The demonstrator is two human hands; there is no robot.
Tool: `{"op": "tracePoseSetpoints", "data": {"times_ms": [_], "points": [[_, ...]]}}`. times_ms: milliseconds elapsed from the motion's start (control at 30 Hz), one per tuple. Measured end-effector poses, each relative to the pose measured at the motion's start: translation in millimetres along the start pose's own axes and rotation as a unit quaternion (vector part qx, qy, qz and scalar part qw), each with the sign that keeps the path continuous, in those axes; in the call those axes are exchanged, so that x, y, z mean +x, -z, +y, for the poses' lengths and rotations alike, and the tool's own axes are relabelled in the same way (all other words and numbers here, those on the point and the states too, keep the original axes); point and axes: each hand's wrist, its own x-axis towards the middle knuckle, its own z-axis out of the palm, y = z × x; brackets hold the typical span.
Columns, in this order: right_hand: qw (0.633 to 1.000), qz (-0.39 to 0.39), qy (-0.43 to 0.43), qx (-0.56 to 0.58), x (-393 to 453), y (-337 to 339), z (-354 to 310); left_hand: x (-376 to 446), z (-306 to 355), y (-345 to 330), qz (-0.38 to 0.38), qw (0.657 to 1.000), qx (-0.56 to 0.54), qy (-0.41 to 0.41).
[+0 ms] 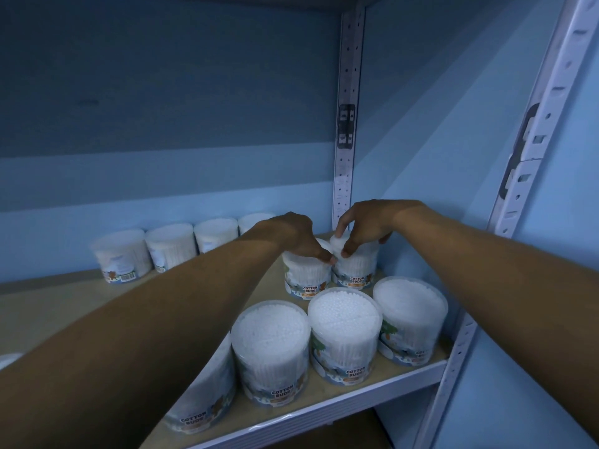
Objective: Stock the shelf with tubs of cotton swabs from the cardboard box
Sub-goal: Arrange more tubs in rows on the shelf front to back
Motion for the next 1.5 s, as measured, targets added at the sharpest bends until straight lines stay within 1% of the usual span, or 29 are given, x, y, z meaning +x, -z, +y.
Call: {"op": "tracePoseSetpoints", "data": {"times_ms": [100,200,267,400,600,700,900,1033,1333,1500], "points": [[0.999,0.024,0.004,-0.033,-2,0,1,2,-3,4,-0.029,0.999,-0.033,-0.003],[0.999,0.025,0.002,-0.032,0,-2,1,5,-6,2,-0.064,0.996,-0.061,-0.005],[1.0,0.022,0.001,-0.014,0,-3,0,5,-6,0,-0.056,0.996,-0.061,-0.01],[1.0,0.022,0.007,-0.015,1,-4,-2,5,-6,-2,-0.037,0.998,-0.055,-0.004],[1.0,0.005,0.001,0.013,6,-3,7,4,-3,-2,-0.01,1.0,-0.022,0.001],[0.999,0.018,-0.007,0.029,5,-1,11,1,-3,0,0.005,1.0,-0.011,-0.006],[1.0,0.022,0.01,0.011,9,-8,5,11,-4,-3,-0.029,0.998,-0.053,-0.005],[1.0,0.013,0.012,-0.016,11,-10,1,14,-4,-5,-0.025,0.999,-0.036,-0.01],[1.0,0.004,0.012,0.001,10,-9,2,10,-5,-5,-0.013,1.0,-0.021,-0.01],[1.0,-0.002,0.014,0.003,6,-9,1,6,-4,-5,-0.021,0.999,-0.029,-0.003]]}}
